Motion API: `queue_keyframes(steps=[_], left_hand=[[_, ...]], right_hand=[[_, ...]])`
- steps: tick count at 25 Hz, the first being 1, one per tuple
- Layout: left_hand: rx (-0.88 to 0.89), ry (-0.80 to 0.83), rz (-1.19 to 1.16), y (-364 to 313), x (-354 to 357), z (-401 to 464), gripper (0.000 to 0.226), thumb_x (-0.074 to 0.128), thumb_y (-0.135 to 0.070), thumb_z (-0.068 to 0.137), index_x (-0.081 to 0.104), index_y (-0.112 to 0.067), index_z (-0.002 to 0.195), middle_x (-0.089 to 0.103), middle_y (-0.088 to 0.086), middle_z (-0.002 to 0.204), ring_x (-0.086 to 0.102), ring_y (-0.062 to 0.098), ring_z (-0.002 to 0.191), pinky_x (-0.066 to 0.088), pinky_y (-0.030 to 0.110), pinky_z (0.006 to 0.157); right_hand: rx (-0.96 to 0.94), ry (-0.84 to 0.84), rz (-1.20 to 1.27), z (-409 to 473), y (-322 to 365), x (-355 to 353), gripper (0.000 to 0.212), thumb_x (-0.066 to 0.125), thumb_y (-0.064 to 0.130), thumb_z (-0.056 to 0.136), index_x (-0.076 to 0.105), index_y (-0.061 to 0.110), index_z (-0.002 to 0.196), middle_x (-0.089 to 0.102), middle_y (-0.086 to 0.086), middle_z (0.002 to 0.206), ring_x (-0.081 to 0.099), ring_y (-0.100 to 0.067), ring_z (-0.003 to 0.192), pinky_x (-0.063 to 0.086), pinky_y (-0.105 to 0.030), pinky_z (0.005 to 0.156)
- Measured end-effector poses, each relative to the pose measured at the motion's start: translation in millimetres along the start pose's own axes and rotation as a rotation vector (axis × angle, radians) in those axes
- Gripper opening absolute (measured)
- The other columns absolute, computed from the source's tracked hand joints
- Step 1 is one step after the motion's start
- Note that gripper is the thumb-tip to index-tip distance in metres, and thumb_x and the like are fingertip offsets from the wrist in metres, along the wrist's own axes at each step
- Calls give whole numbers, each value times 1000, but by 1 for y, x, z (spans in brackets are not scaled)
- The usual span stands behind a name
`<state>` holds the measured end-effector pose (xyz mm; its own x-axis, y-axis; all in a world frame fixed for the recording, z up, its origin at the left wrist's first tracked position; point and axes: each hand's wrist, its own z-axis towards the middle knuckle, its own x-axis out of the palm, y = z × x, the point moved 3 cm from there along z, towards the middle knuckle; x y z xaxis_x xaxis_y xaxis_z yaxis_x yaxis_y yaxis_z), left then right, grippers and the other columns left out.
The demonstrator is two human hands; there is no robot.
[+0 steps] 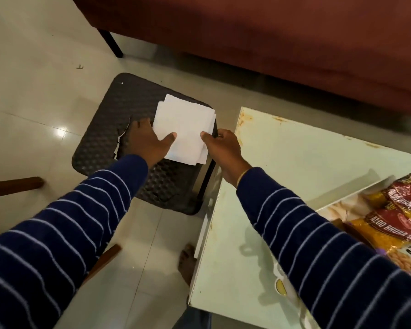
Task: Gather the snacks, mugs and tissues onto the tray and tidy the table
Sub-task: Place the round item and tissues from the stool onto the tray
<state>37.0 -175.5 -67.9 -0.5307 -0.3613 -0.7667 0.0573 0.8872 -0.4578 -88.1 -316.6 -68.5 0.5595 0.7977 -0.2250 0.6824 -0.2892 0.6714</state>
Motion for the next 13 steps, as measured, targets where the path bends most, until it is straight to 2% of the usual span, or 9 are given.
queue_keyframes(steps=[3, 7, 10, 11, 13], left_hand=[[20, -46, -10, -2, -3, 3, 78, 75, -39, 82, 38, -6, 142, 40, 14, 146, 45, 31, 130, 40, 40, 104], [-62, 10, -354, 1, -2, 5, 67, 80, -23, 81, 44, -12, 136, 59, 3, 127, 60, 21, 110, 50, 28, 84], [-120, 80, -518, -2, 1, 1, 47, 78, -20, 83, 55, -15, 124, 63, -3, 113, 61, 11, 90, 48, 19, 64], [-128, 132, -555, -2, 2, -2, 37, 76, -20, 84, 60, -17, 118, 66, -4, 111, 62, 9, 89, 47, 19, 63], [-154, 247, -626, -1, 4, -12, 25, 72, -19, 87, 67, -19, 112, 70, -5, 111, 65, 13, 96, 53, 25, 73]], right_hand=[[-32, -80, 13, 9, 1, 11, 43, 70, 33, 86, 58, 12, 122, 65, -3, 118, 65, -23, 105, 56, -31, 83], [10, -152, 99, 16, -5, 14, 45, 79, 21, 79, 52, 16, 114, 62, -1, 114, 63, -22, 101, 58, -38, 87], [105, -31, 294, 17, -13, 12, 30, 74, 8, 82, 59, 13, 108, 66, -6, 118, 65, -27, 104, 58, -44, 87], [128, 12, 348, 15, -15, 9, 23, 72, 5, 83, 62, 14, 102, 67, -8, 119, 65, -29, 105, 59, -44, 86], [172, 102, 441, 8, -21, -1, 18, 68, 3, 84, 64, 15, 96, 68, -10, 118, 66, -31, 105, 58, -45, 86]])
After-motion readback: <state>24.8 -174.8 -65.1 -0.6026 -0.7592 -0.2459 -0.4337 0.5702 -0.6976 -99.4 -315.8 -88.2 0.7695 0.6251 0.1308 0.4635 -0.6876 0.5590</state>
